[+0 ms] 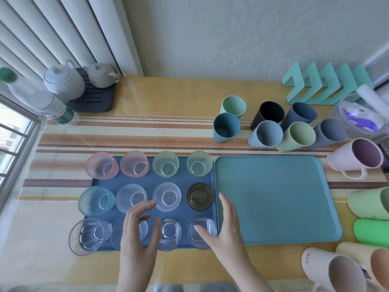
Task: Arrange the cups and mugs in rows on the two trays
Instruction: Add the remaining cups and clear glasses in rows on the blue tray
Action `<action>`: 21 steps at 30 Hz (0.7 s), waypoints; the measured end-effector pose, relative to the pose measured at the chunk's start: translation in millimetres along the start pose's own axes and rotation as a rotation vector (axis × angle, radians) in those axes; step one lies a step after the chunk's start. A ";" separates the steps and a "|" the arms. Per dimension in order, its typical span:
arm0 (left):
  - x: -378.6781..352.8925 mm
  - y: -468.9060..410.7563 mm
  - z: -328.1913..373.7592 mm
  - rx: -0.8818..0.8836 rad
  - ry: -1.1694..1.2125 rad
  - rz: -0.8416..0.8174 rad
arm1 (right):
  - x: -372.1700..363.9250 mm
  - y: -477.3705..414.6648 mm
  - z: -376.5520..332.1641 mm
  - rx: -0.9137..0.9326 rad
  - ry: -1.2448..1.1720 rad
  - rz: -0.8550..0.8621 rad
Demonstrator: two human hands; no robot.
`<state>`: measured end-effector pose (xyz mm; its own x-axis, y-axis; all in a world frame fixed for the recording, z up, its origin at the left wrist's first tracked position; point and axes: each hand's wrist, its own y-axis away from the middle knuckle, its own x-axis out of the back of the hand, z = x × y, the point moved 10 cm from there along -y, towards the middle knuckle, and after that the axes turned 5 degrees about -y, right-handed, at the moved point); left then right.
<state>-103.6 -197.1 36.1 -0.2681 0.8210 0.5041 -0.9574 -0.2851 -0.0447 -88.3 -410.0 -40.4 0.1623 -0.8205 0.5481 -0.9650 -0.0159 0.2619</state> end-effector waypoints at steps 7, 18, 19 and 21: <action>-7.5 -18.0 -10.5 0.015 -0.210 -0.045 | -20.0 -43.6 -23.7 0.039 0.194 -0.033; -52.0 -35.7 -34.6 -0.014 -0.561 -0.236 | -17.0 -46.6 -7.4 0.006 0.134 -0.027; -56.0 -36.0 -35.5 -0.014 -0.588 -0.248 | -17.5 -47.3 -6.6 0.005 0.124 -0.033; -62.7 -37.3 -38.3 -0.014 -0.637 -0.263 | -17.7 -48.4 -5.3 0.000 0.111 -0.036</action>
<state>-55.2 -218.9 -26.9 0.0848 0.4098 0.9082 -0.9845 -0.1059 0.1397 -43.3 -391.7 -58.6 0.2189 -0.7514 0.6225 -0.9581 -0.0446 0.2830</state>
